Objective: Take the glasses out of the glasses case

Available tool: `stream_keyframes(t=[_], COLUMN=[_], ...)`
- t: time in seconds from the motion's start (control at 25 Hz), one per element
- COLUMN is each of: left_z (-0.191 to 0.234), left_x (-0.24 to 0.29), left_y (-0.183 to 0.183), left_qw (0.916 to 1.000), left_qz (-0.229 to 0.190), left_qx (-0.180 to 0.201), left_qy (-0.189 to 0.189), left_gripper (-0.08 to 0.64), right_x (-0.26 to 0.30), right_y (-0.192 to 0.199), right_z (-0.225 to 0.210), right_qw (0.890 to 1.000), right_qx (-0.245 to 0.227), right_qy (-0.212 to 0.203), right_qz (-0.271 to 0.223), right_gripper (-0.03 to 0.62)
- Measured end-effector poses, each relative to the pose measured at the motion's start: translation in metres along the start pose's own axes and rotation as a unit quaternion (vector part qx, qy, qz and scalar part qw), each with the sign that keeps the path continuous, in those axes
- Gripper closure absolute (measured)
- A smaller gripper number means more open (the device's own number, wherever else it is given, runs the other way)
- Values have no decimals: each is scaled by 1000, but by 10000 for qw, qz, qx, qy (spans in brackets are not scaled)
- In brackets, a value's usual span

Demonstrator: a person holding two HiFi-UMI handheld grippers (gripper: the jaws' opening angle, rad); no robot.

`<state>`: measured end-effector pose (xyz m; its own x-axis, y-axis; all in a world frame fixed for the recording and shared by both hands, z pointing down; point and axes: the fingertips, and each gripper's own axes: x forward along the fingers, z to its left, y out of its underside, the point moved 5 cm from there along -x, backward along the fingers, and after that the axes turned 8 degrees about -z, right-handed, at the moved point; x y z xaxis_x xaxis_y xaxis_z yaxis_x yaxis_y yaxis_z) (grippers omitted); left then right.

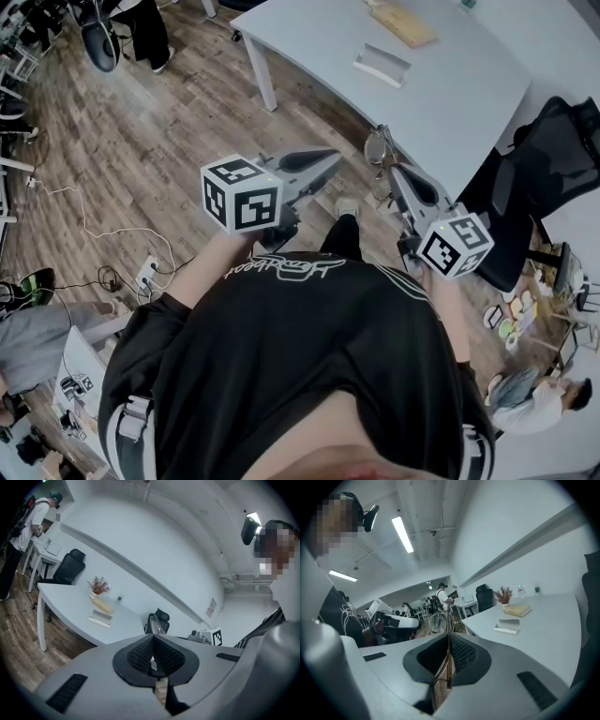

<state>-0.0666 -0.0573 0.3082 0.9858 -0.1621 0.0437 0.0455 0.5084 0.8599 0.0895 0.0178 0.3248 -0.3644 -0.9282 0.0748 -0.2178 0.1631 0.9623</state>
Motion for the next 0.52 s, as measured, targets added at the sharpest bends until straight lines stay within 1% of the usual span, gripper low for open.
stream_keyframes(t=[0.24, 0.52], left_z=[-1, -2], left_x=[1, 9], left_y=[1, -3], left_qw=[10000, 10000], left_qz=[46, 45], left_qx=[13, 44], left_qy=[37, 66], left_gripper=[554, 552], right_x=[-1, -4], right_y=[1, -2], right_z=[1, -6], right_qw=[10000, 10000], right_qx=[-12, -70], right_qy=[10, 21], right_qz=[-4, -30], right_gripper=[572, 572])
